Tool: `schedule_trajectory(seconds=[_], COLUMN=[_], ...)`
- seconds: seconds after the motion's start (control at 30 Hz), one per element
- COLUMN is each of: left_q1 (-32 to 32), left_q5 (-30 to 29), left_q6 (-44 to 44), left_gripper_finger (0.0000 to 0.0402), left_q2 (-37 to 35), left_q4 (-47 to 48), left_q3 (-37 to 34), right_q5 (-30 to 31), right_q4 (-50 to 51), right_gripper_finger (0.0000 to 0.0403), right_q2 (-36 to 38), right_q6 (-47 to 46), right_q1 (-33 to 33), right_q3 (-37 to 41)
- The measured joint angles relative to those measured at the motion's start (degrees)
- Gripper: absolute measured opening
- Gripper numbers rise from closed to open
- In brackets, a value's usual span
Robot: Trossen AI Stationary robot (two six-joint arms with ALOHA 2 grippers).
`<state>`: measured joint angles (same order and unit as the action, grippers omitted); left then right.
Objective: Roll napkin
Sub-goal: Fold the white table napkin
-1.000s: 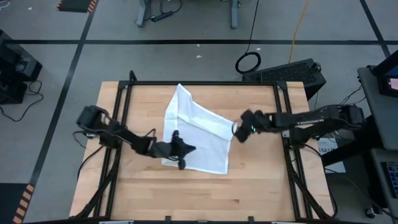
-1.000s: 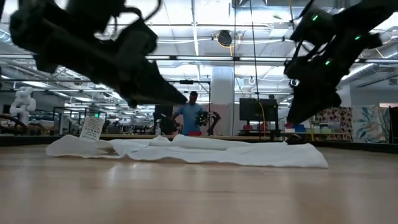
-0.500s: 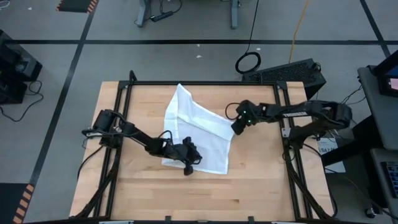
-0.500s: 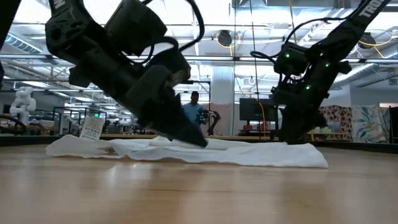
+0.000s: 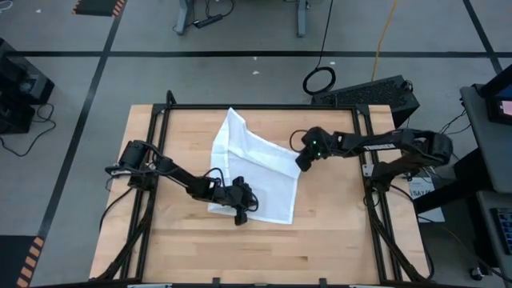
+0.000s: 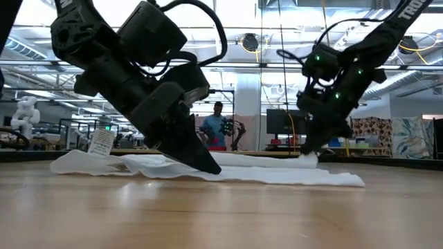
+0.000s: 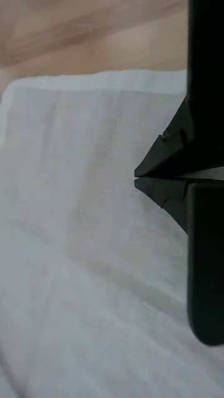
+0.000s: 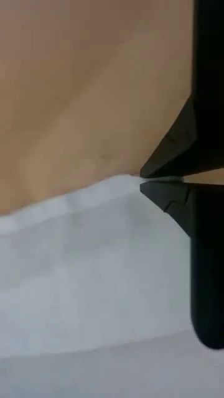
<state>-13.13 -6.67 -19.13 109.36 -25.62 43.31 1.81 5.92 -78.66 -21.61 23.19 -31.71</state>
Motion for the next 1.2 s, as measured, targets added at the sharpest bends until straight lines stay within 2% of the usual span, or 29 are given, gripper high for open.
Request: schedule_trajectory(seconds=[0.2,0.5,0.7,0.87,1.03,1.2], left_q1=[0.0,-0.4,-0.9,-1.7,-2.1,-1.1], left_q5=[0.5,3.3,4.0,7.9,8.7,8.5], left_q6=[-0.3,-1.6,-3.1,-3.3,-3.3,-4.6], left_gripper_finger=[0.0015,0.0015,0.0015,0.0015,0.0015,0.0015], left_q2=[0.0,0.0,0.0,0.3,0.3,-1.9], left_q4=[1.1,1.3,1.3,-1.9,-8.0,-8.7], left_q3=[0.0,-0.1,-0.1,-0.3,-0.4,-0.3], right_q5=[0.3,9.9,12.0,14.4,14.4,11.4], right_q4=[0.3,0.3,-0.1,-0.2,-0.8,-0.3], right_gripper_finger=[0.0004,0.0003,0.0003,0.0008,0.0034,0.0091], right_q2=[2.7,2.7,2.7,2.7,2.7,2.7], right_q6=[5.3,12.7,16.0,17.9,16.1,13.7], right_q1=[3.3,8.4,12.2,14.3,14.4,14.2], right_q3=[-3.1,-5.9,-6.0,-6.0,-6.0,-6.0])
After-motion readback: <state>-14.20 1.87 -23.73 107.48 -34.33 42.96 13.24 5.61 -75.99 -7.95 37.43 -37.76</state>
